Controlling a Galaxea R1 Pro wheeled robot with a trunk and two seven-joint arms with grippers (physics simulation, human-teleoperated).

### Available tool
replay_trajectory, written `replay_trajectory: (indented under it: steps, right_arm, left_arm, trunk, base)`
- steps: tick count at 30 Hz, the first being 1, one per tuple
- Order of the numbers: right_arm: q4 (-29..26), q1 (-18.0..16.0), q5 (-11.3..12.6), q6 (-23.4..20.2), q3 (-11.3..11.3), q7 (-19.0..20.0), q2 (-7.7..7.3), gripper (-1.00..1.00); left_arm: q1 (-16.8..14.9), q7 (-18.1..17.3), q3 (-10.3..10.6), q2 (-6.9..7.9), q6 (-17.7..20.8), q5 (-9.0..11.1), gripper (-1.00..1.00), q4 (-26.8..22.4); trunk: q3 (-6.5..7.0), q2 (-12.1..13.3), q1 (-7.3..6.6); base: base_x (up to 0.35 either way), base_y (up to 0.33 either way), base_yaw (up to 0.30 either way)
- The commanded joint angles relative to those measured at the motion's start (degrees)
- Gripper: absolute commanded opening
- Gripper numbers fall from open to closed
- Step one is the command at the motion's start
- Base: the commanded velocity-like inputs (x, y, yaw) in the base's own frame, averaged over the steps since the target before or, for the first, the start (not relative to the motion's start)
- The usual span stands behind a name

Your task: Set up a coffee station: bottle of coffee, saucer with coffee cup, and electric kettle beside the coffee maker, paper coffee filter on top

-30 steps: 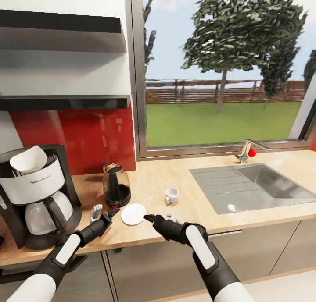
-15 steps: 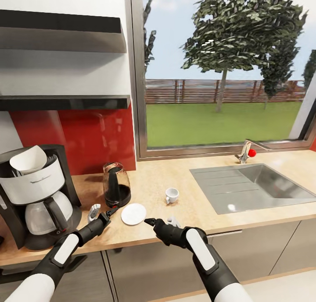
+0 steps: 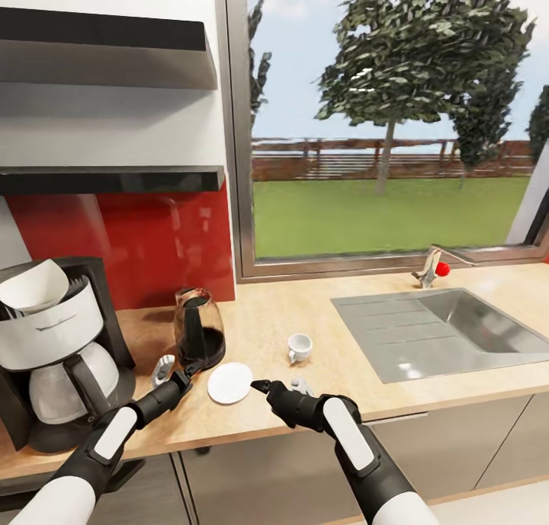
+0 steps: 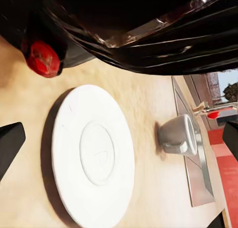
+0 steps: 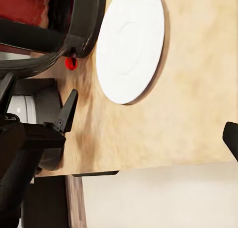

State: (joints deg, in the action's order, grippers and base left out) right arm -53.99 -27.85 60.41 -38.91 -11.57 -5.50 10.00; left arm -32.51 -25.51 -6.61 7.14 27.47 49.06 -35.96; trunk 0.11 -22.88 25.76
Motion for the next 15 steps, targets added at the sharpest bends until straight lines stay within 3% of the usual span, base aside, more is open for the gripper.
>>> replay_trajectory:
  steps: [1,15]
  right_arm:
    - [-0.07,-0.01,0.59,-0.09,-0.03,-0.62,0.0,1.0]
    - [0.02,-0.04,0.5,-0.03,-0.27,-0.65,0.0,1.0]
  left_arm:
    - [-0.01,-0.07,-0.16,-0.02,0.48,0.34,1.0,0.02]
    - [1.63,0.06,0.02,-1.26,0.29,0.2,1.0,0.8]
  trunk:
    - [-0.03,-0.05,0.02]
    - [-0.03,-0.05,0.02]
  base:
    - [0.006,0.0,0.0]
    - [0.024,0.0,0.0]
